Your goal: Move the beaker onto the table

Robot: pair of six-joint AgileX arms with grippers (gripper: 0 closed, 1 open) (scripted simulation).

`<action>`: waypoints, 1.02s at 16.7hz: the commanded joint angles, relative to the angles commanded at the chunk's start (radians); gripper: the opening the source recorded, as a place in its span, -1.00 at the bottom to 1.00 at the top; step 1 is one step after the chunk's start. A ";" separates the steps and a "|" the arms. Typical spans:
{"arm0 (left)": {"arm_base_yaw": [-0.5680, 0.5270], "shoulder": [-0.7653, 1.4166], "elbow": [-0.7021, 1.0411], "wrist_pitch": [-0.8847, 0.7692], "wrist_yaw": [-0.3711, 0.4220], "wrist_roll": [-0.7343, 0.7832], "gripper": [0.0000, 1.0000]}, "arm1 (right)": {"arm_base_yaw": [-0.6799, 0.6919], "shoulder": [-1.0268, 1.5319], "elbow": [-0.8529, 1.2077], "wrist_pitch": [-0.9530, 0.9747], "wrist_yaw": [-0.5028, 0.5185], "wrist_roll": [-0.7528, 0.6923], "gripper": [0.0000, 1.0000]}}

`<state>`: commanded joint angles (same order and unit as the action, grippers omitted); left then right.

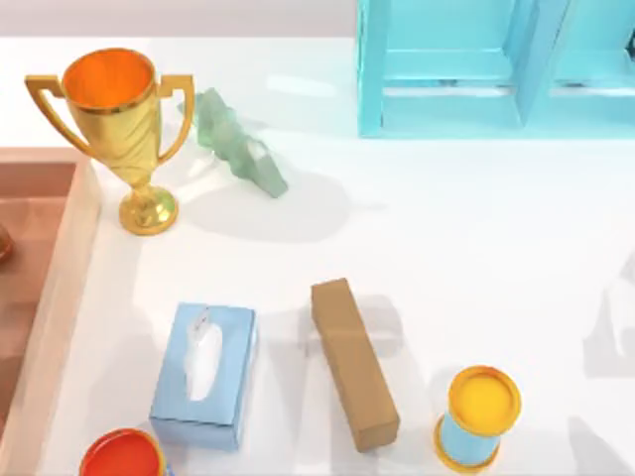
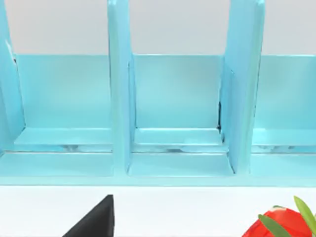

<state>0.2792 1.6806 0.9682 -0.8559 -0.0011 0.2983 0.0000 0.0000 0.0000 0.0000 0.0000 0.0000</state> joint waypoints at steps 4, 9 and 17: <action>0.000 0.000 0.000 0.000 0.000 0.000 -1.00 | 0.000 0.000 0.000 0.000 0.000 0.000 1.00; 0.000 0.000 0.000 0.000 0.000 0.000 -1.00 | 0.000 0.000 0.000 0.000 0.000 0.000 1.00; -0.038 -0.034 0.115 -0.081 -0.010 -0.133 -1.00 | 0.000 0.000 0.000 0.000 0.000 0.000 1.00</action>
<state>0.2410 1.6469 1.0829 -0.9370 -0.0106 0.1649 0.0000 0.0000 0.0000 0.0000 0.0000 0.0000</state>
